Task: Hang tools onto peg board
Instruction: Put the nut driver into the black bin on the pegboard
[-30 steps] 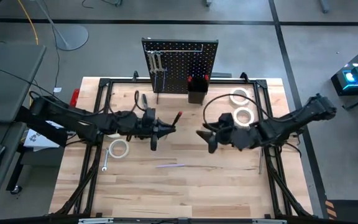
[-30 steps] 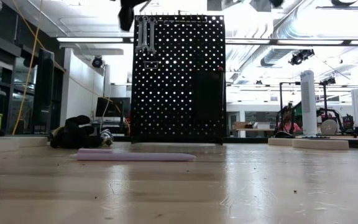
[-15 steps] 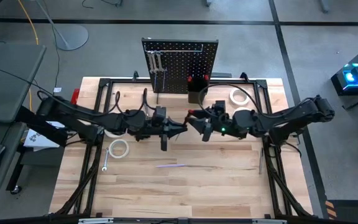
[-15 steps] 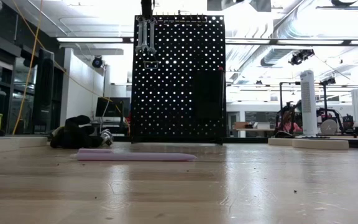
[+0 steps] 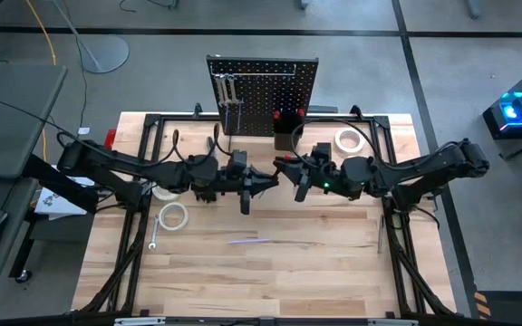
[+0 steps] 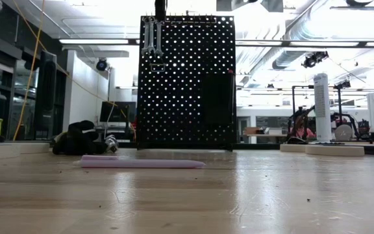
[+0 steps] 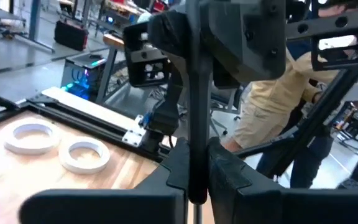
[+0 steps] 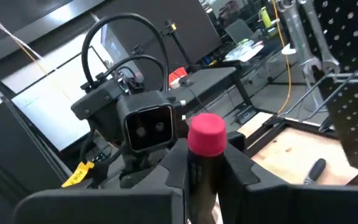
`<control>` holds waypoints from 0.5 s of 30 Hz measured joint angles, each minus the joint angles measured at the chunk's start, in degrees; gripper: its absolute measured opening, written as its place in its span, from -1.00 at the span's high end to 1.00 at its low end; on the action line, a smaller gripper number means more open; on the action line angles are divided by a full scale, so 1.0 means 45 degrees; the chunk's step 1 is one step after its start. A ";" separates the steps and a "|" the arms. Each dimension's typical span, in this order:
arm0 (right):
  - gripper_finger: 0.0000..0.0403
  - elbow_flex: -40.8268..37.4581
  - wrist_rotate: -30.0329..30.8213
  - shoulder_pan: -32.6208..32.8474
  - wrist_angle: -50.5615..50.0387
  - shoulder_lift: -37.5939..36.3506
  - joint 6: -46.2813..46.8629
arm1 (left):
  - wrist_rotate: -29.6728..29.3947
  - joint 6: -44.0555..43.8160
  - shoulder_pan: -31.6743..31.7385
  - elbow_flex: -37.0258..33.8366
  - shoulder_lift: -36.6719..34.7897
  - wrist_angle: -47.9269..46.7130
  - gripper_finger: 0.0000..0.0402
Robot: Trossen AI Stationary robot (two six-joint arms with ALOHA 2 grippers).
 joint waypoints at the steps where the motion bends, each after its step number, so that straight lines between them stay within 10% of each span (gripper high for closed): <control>1: 0.84 0.0000 0.0003 -0.0053 -0.0112 -0.0125 -0.0157 | -0.0061 -0.0009 0.0061 0.0005 -0.0008 0.0017 0.83; 15: 0.84 0.0010 0.3166 -0.1901 -0.2572 -0.2448 -0.3293 | -0.1142 -0.0522 0.0077 -0.0215 -0.1501 -0.7440 0.30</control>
